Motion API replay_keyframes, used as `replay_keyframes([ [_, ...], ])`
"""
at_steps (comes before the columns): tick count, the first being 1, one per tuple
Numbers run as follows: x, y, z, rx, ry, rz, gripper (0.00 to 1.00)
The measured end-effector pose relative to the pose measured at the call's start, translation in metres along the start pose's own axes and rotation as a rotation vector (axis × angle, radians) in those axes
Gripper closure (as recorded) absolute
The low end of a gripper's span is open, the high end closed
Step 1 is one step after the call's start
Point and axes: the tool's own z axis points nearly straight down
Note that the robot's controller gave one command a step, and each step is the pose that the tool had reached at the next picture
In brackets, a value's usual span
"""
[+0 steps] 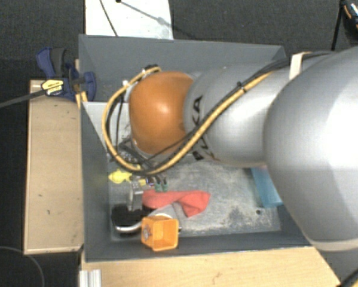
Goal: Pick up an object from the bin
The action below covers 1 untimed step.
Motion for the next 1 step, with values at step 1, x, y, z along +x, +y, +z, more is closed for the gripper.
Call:
replay_keyframes([
  [1,-0.0304,-0.0349,0.0260,-0.002,-0.004,-0.085,0.00],
])
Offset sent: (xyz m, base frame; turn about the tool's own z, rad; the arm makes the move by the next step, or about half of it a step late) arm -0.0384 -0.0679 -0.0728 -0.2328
